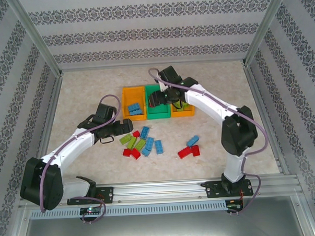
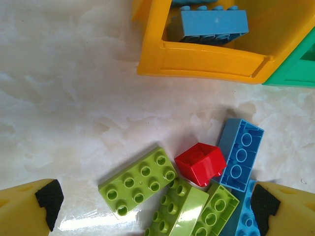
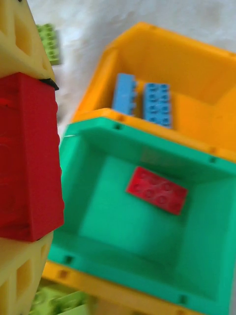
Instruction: Sort the legos into containers by color
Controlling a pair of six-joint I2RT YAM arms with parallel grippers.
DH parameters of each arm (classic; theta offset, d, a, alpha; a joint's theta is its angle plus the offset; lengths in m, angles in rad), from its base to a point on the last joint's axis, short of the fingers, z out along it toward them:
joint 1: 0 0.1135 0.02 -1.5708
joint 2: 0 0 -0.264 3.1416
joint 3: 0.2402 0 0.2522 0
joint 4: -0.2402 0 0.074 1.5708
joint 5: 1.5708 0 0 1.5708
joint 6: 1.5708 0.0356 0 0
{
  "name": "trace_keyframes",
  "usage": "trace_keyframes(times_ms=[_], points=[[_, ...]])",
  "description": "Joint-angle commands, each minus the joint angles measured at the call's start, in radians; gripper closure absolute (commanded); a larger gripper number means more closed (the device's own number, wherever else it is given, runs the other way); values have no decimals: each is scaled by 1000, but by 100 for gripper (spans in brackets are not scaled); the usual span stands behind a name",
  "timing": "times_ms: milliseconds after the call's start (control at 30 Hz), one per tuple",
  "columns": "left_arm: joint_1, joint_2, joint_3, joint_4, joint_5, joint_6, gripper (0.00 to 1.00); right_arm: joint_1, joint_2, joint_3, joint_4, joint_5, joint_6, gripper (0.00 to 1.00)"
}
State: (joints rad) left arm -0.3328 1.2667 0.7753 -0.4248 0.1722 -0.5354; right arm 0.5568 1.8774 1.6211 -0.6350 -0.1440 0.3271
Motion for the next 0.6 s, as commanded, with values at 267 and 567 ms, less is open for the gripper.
trace_keyframes(times_ms=[267,567], points=[[-9,-37,-25,15,-23,-12,0,-40,237,223,-27,29,148,32],[-10,-40,-24,20,-14,-2,0,-38,254,237,-26,45,156,12]])
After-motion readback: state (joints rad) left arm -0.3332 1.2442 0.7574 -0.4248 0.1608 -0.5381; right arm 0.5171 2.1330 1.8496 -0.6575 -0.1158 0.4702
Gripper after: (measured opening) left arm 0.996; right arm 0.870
